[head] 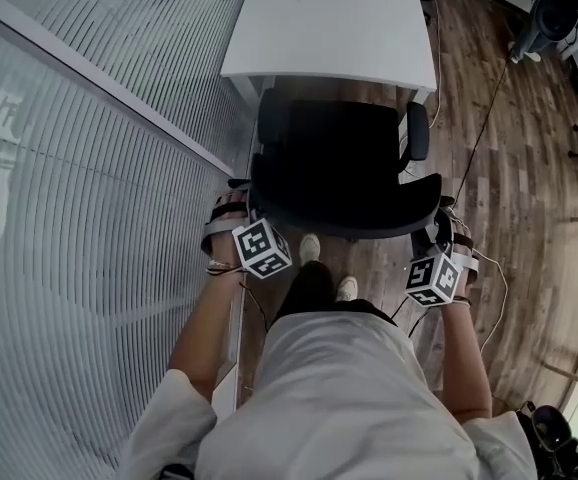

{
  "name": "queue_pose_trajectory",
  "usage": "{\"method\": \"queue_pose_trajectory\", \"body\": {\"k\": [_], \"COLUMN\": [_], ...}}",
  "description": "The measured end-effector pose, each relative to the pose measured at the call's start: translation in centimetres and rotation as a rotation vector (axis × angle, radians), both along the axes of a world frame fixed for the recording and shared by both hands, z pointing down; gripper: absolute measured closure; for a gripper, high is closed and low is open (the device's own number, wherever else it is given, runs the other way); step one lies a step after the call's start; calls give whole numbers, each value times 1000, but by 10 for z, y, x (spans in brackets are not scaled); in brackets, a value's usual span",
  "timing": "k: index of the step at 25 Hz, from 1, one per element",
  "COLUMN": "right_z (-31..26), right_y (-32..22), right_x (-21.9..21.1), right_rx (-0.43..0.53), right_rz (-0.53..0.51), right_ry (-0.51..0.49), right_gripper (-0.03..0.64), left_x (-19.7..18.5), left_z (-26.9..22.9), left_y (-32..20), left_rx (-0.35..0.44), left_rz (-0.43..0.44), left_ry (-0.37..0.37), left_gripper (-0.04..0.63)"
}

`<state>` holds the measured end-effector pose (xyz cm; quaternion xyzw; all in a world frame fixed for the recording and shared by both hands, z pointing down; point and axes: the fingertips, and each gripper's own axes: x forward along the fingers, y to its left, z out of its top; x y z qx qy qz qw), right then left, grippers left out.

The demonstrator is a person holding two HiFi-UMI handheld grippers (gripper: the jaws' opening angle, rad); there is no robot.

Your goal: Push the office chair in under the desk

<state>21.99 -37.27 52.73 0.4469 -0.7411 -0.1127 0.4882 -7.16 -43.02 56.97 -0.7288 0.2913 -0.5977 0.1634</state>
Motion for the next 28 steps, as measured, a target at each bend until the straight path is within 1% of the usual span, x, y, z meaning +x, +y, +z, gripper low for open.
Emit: {"method": "queue_pose_trajectory", "body": {"k": [17,22,28], "right_z": [4,3,4], "right_y": [-27,-33,-34], "right_x": [-13,-24,-34], "right_rx": [-1,-2,2], "right_rz": [15,12,13], "right_ry": [-28,-47,-53], "right_gripper": [453,451,448], "left_x": [-13,-23,-33], "left_z": [4,4,6], "left_y": [-34,-47,-48], "left_rx": [-13,-14,-17], "left_rz": [7,11,4], "left_ry": [-18,-33,-36], "left_gripper": [387,387,387]}}
